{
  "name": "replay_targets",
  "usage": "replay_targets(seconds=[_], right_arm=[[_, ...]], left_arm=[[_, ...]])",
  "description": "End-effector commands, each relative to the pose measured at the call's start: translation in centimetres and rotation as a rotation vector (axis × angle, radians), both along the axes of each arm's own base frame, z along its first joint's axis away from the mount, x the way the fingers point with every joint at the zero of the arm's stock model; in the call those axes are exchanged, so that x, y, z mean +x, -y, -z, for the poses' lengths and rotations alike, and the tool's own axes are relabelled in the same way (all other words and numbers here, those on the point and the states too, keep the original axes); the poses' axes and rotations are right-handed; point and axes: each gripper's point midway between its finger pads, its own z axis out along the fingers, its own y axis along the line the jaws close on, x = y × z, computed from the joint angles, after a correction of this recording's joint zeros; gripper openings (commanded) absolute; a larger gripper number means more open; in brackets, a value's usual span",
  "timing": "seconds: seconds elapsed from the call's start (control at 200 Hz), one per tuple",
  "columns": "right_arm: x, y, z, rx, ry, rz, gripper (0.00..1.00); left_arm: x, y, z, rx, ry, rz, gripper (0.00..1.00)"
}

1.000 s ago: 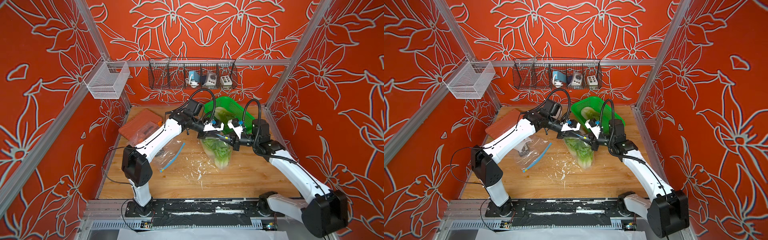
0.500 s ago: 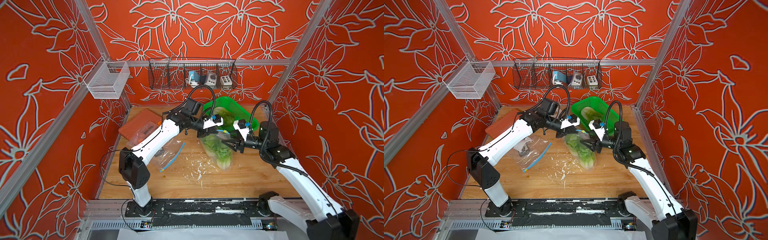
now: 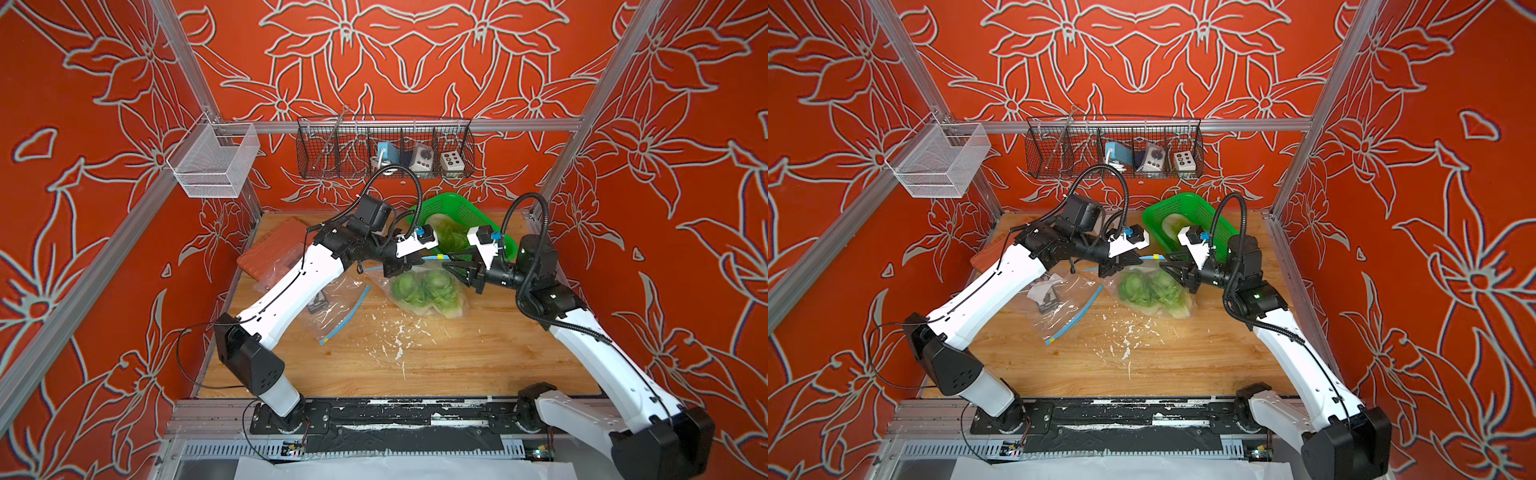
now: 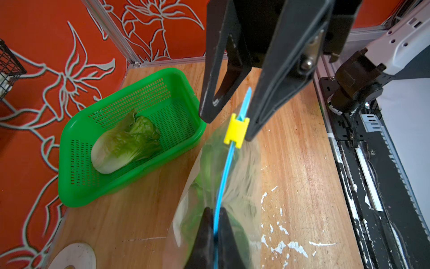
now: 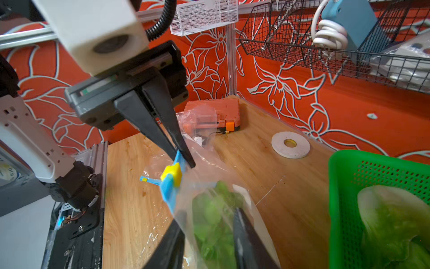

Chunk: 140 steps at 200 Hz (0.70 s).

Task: Open the zip-top bag and take out the chinese cabbages
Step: Adjust the zipper food storage bag at the center of the board.

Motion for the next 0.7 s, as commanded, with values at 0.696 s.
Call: replay_targets(seconds=[0.696], right_arm=[[-1.4,-2.5,-0.7,-0.076,0.097,-0.125,0.16]], left_arm=[[-0.9,-1.0,-1.9,0.019,0.033,0.002,0.00]])
